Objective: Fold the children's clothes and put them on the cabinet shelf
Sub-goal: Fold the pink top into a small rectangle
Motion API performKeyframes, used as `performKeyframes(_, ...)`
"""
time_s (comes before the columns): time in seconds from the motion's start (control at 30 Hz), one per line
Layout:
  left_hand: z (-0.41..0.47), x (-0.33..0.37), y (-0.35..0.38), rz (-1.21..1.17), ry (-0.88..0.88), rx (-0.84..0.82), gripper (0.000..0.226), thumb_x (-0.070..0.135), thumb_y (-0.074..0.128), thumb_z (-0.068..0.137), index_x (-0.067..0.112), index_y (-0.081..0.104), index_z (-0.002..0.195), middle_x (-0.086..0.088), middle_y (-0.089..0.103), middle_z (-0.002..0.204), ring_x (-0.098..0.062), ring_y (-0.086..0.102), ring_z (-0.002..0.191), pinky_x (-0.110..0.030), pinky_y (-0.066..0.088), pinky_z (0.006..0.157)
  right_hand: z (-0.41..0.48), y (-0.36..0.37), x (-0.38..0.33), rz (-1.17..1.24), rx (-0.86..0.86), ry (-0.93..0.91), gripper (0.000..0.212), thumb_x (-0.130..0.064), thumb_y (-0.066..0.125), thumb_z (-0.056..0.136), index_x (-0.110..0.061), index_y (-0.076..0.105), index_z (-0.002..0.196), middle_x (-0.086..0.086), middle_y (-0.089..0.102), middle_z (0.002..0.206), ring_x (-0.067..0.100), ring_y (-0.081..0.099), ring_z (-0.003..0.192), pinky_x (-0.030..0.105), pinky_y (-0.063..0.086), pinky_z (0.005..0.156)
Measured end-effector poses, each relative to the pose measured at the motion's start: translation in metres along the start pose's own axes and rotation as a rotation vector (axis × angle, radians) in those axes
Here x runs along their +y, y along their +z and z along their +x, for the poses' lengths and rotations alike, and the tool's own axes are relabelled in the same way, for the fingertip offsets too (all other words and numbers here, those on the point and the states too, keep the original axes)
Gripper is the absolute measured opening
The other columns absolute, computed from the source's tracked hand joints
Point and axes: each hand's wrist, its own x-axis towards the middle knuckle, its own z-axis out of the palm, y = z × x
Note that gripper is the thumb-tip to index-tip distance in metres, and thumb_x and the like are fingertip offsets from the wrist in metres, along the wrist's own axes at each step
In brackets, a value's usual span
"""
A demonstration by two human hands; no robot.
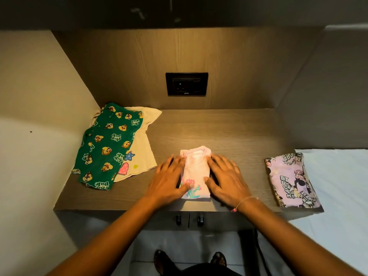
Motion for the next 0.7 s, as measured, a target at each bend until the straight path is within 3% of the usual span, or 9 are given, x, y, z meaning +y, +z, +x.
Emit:
performKeyframes(0.03, -0.003, 0.005, 0.002, -0.073, -0.097, 0.119, 0.083, 0.074, 0.041, 0.083, 0.022, 0.029, 0.147, -0.001, 0.037, 0.152, -0.025, 0.034, 0.137, -0.048, 0.03, 0.109, -0.005, -0.001, -0.004, 0.05, 0.089, 0.088, 0.062, -0.054, 0.04, 0.092, -0.022, 0.037, 0.146, 0.004, 0.042, 0.148, 0.025, 0.035, 0.134, 0.042, 0.029, 0.111)
performKeyframes(0.1, -0.003, 0.014, 0.003, -0.082, -0.277, 0.209, 0.064, 0.068, 0.049, 0.083, 0.024, 0.05, 0.13, 0.001, 0.052, 0.13, -0.019, 0.045, 0.118, -0.041, 0.039, 0.095, -0.005, 0.001, -0.015, 0.102, 0.109, 0.281, 0.056, -0.058, 0.045, 0.09, -0.024, 0.052, 0.133, 0.004, 0.055, 0.13, 0.024, 0.045, 0.118, 0.04, 0.04, 0.097)
performKeyframes(0.2, 0.009, 0.024, 0.001, -0.137, -0.44, 0.095, 0.047, 0.054, 0.064, 0.081, 0.026, 0.059, 0.118, 0.001, 0.052, 0.122, -0.019, 0.046, 0.114, -0.038, 0.042, 0.093, 0.009, 0.003, -0.031, 0.104, 0.004, 0.441, 0.052, -0.061, 0.055, 0.083, -0.026, 0.061, 0.122, 0.002, 0.057, 0.124, 0.024, 0.048, 0.117, 0.041, 0.043, 0.095)
performKeyframes(0.3, 0.024, 0.029, -0.007, -0.327, -0.552, 0.017, 0.027, 0.037, 0.073, 0.078, 0.029, 0.064, 0.103, 0.0, 0.057, 0.12, -0.02, 0.051, 0.111, -0.038, 0.049, 0.091, 0.026, 0.0, -0.038, 0.27, -0.069, 0.545, 0.042, -0.049, 0.066, 0.079, -0.022, 0.068, 0.112, 0.005, 0.065, 0.117, 0.027, 0.059, 0.108, 0.044, 0.05, 0.091)
performKeyframes(0.43, 0.027, 0.032, -0.007, -0.464, -0.588, 0.098, 0.017, 0.027, 0.077, 0.077, 0.032, 0.063, 0.087, 0.002, 0.068, 0.107, -0.018, 0.061, 0.099, -0.035, 0.054, 0.08, 0.029, 0.002, -0.049, 0.372, -0.009, 0.605, 0.033, -0.038, 0.069, 0.078, -0.02, 0.067, 0.106, 0.006, 0.071, 0.108, 0.029, 0.065, 0.097, 0.041, 0.054, 0.082)
performKeyframes(0.57, 0.02, 0.032, -0.008, -0.694, -0.587, 0.174, 0.025, 0.014, 0.074, 0.082, 0.03, 0.056, 0.089, 0.004, 0.069, 0.099, -0.003, 0.063, 0.078, -0.022, 0.05, 0.058, 0.025, 0.006, -0.055, 0.645, 0.085, 0.635, 0.026, -0.025, 0.073, 0.078, -0.021, 0.06, 0.1, 0.004, 0.07, 0.103, 0.024, 0.066, 0.091, 0.038, 0.054, 0.078)
performKeyframes(0.7, 0.02, 0.056, -0.016, -0.875, -0.456, 0.257, 0.03, 0.004, 0.073, 0.08, 0.024, 0.051, 0.089, 0.002, 0.067, 0.099, -0.009, 0.068, 0.076, -0.035, 0.06, 0.062, 0.011, -0.012, -0.036, 0.965, 0.22, 0.61, 0.035, -0.006, 0.074, 0.077, -0.015, 0.055, 0.104, 0.011, 0.07, 0.102, 0.024, 0.068, 0.087, 0.041, 0.057, 0.079)
